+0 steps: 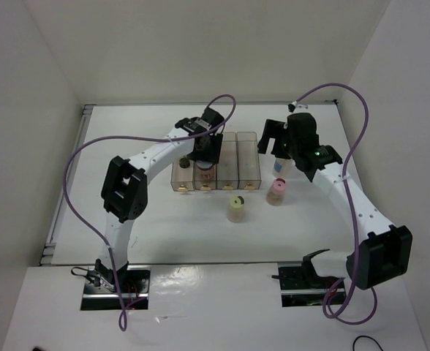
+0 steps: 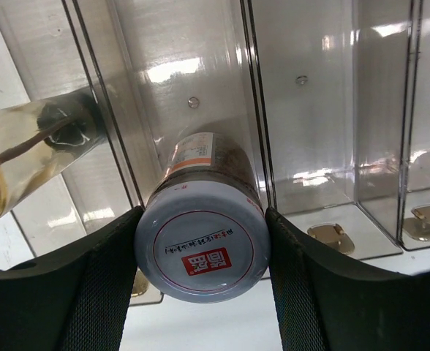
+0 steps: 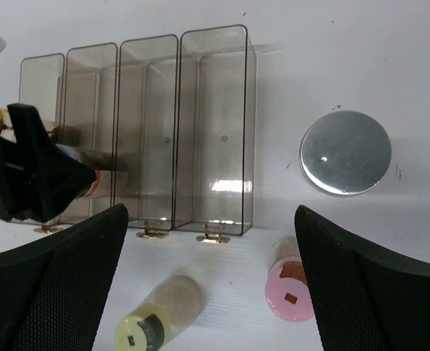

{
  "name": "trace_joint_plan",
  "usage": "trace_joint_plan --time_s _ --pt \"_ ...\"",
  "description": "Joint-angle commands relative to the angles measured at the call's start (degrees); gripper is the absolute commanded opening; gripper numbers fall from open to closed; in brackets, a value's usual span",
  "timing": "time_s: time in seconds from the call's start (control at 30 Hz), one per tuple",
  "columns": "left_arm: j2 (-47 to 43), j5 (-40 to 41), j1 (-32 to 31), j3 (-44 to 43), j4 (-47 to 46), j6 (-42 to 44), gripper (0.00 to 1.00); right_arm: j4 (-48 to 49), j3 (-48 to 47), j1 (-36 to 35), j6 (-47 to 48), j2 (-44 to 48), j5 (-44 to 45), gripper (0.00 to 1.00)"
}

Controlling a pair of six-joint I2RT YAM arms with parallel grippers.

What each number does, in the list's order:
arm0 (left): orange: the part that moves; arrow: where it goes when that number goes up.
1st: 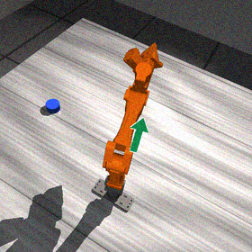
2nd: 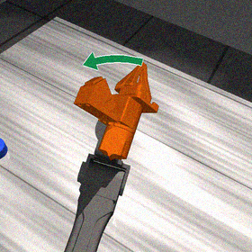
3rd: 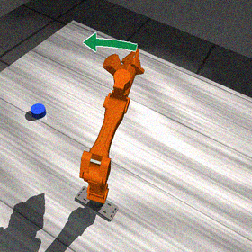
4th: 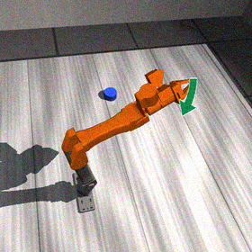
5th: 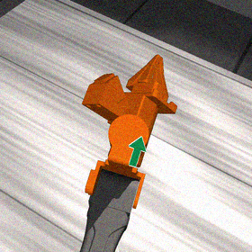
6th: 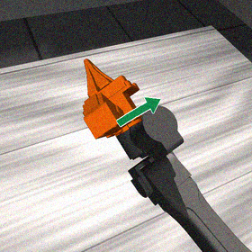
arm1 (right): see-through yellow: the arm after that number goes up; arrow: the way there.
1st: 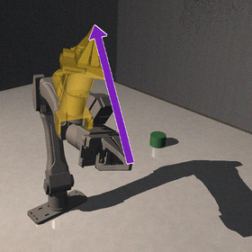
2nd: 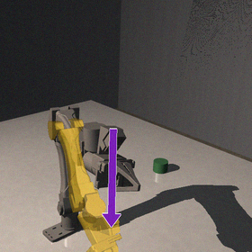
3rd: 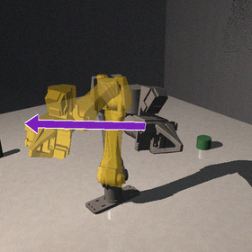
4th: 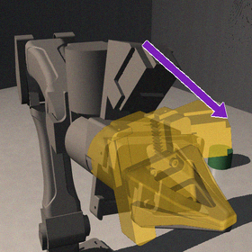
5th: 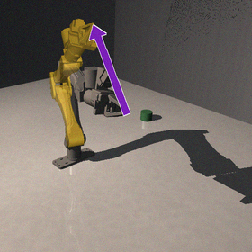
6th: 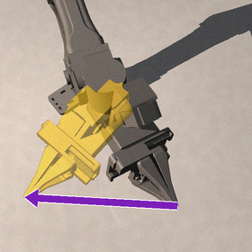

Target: Organize the condiment bottles

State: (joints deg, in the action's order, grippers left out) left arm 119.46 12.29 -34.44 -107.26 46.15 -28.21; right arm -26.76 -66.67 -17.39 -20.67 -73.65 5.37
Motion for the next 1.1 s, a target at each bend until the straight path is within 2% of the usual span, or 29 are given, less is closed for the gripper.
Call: trace_joint_plan --time_s 0.0,0.2,0.4,0.53,0.63,0.8,0.9,1.07 --pt "-0.1 0.4 0.0 -3.0 -3.1 1.2 0.40 0.0 1.3 -1.2 0.7 2.9 -1.7 0.99" --pt "1.0 0.4 0.0 -3.0 -3.6 1.2 0.40 -0.7 2.3 -2.2 0.7 2.9 -3.3 0.99" --pt "1.5 1.0 0.5 -2.5 -4.2 1.2 0.47 -0.7 2.9 -4.9 0.2 2.9 -3.3 0.99" --pt "2.0 1.0 0.5 -2.5 -4.2 1.2 0.49 -0.7 4.6 -6.1 -0.4 3.4 -3.9 0.99" --pt "2.0 1.6 0.5 -2.0 -4.2 0.7 0.56 -0.1 5.2 -6.7 -1.0 3.4 -3.9 0.99" --pt "1.5 2.7 0.5 -1.5 -4.2 0.7 0.75 0.5 5.7 -8.5 -1.5 2.9 -3.9 0.99" --pt "1.5 2.7 0.5 -1.5 -4.2 1.2 0.81 0.5 6.3 -9.1 -1.5 2.9 -3.9 0.99" --pt "0.4 5.2 -2.3 -5.7 -1.9 2.6 0.96 0.5 6.3 -9.7 -1.5 2.9 -3.9 0.99"
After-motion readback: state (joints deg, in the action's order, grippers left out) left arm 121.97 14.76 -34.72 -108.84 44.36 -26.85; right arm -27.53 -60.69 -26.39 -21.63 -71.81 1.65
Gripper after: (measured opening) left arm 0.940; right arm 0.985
